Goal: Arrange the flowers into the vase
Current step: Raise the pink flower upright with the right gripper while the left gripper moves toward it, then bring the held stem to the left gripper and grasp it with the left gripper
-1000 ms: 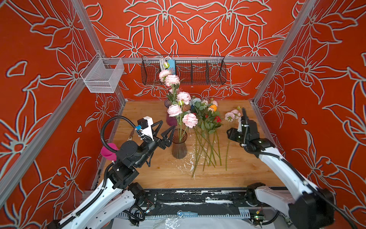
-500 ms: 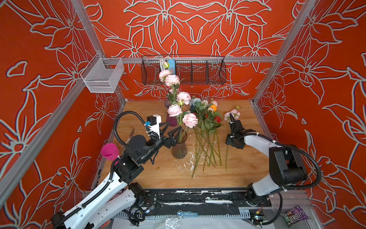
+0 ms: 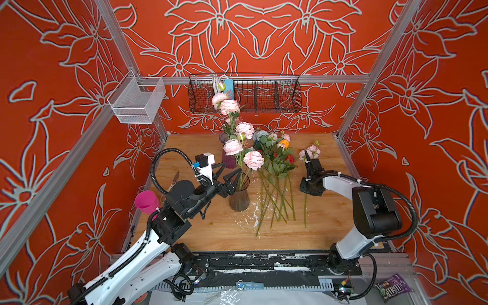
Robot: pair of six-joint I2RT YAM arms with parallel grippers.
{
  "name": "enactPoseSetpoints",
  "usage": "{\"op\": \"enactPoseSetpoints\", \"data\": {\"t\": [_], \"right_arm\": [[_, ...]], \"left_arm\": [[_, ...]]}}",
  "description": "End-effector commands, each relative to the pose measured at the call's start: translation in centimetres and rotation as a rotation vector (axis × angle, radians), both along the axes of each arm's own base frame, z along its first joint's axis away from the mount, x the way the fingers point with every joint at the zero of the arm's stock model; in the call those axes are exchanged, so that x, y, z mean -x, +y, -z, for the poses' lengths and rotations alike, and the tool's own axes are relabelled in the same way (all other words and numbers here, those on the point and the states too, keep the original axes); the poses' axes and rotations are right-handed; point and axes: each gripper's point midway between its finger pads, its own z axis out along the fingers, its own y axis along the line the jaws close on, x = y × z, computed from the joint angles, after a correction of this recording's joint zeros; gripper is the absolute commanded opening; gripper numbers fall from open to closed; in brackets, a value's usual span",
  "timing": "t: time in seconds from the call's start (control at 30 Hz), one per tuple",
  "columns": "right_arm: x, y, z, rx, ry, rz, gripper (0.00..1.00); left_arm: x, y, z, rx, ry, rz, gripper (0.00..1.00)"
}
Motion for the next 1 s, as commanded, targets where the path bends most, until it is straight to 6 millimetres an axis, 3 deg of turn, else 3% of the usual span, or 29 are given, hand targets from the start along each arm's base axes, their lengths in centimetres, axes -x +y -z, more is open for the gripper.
{"op": "enactPoseSetpoints", "data": {"t": [0.0,0.23,0.43,0.6,0.77,0.87,0.97], "right_arm": [[-0.2,-0.2,-2.7,-0.015,-0.081,0.016,0.03],[0.4,-1.4,-8.6,0.018,-0.265,0.027,0.00],[1.1,0.6,-16.2,-0.121,-0.563,-0.036,0.00],[3.3,4.6,-25.3,-0.245,-0.870,-0.186,0.00],[6.9,10.6,-33.2,-0.300,-1.087,-0.439,0.00],[8.7,13.7,-36.2,-0.363,-1.143,-0.550,0.00],[10.0,16.5,-37.7,-0.399,-1.164,-0.644,0.00]], "left_arm": [[0.4,0.3,-1.4,0.015,-0.036,-0.003,0.82],[0.7,0.4,-1.9,0.019,-0.042,0.008,0.82],[1.5,0.3,-2.6,0.021,-0.076,0.037,0.83],[3.3,-1.6,-3.3,-0.003,-0.121,0.183,0.83],[5.2,-3.4,-3.7,-0.014,-0.143,0.339,0.84],[6.0,-3.9,-3.9,-0.009,-0.156,0.394,0.85],[6.5,-4.2,-4.1,-0.003,-0.163,0.427,0.87]]}}
